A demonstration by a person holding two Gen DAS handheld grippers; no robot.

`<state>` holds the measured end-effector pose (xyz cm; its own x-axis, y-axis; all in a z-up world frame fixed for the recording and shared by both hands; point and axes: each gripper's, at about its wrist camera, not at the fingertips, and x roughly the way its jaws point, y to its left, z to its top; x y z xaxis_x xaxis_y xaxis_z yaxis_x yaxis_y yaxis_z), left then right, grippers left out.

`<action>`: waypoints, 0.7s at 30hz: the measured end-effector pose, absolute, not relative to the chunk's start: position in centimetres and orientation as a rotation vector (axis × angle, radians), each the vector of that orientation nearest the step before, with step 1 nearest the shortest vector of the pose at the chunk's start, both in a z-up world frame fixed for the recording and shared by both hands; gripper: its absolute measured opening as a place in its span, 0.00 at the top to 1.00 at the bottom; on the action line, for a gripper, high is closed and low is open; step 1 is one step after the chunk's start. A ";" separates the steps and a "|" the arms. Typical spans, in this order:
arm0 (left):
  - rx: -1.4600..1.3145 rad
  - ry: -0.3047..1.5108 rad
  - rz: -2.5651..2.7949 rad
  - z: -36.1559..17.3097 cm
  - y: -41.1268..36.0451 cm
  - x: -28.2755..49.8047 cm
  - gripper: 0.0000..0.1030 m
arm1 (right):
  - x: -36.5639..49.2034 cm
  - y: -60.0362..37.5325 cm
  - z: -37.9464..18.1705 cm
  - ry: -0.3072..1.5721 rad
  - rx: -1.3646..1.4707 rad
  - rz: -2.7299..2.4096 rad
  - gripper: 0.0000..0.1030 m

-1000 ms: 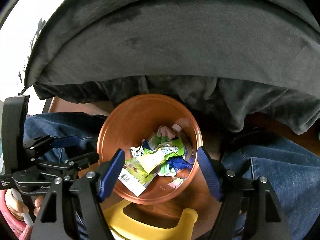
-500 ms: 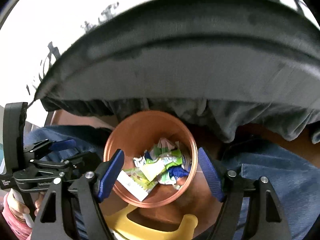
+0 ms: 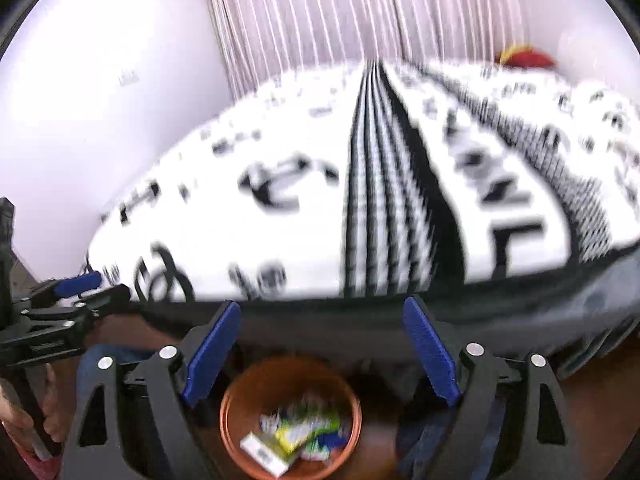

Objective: Collect trash

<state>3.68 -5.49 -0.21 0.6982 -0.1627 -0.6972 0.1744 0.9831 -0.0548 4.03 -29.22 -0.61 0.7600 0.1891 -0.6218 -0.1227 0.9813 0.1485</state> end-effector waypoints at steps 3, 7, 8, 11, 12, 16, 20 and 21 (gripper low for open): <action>0.029 0.639 -0.150 3.8 -5.3 2.7 0.15 | 2.9 -29.1 2.6 0.580 0.086 0.165 0.13; 0.029 0.474 -0.108 8.5 -5.0 1.0 0.11 | 1.1 -29.2 6.3 0.438 0.069 0.158 0.08; 0.037 0.440 -0.093 9.3 -5.1 0.5 0.11 | 0.7 -29.1 7.0 0.407 0.068 0.153 0.07; 0.057 0.359 -0.062 11.0 -5.4 -0.6 0.11 | -0.4 -28.9 8.8 0.333 0.064 0.143 0.06; 0.061 0.340 -0.055 11.5 -5.6 -0.9 0.11 | -0.7 -28.9 9.4 0.316 0.062 0.139 0.05; 0.059 0.292 -0.047 12.6 -5.7 -1.8 0.11 | -1.7 -28.9 10.9 0.270 0.062 0.141 0.05; 0.052 0.255 -0.024 13.3 -5.6 -2.8 0.11 | -2.4 -29.1 11.5 0.246 0.061 0.142 0.05; 0.048 0.254 -0.021 13.4 -5.6 -2.8 0.11 | -2.5 -29.1 11.6 0.243 0.061 0.144 0.05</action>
<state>-2.79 -5.57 13.43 0.9676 -0.0149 -0.2521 0.0269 0.9987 0.0443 -2.51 -29.07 11.61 0.9603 0.1491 -0.2357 -0.1345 0.9879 0.0772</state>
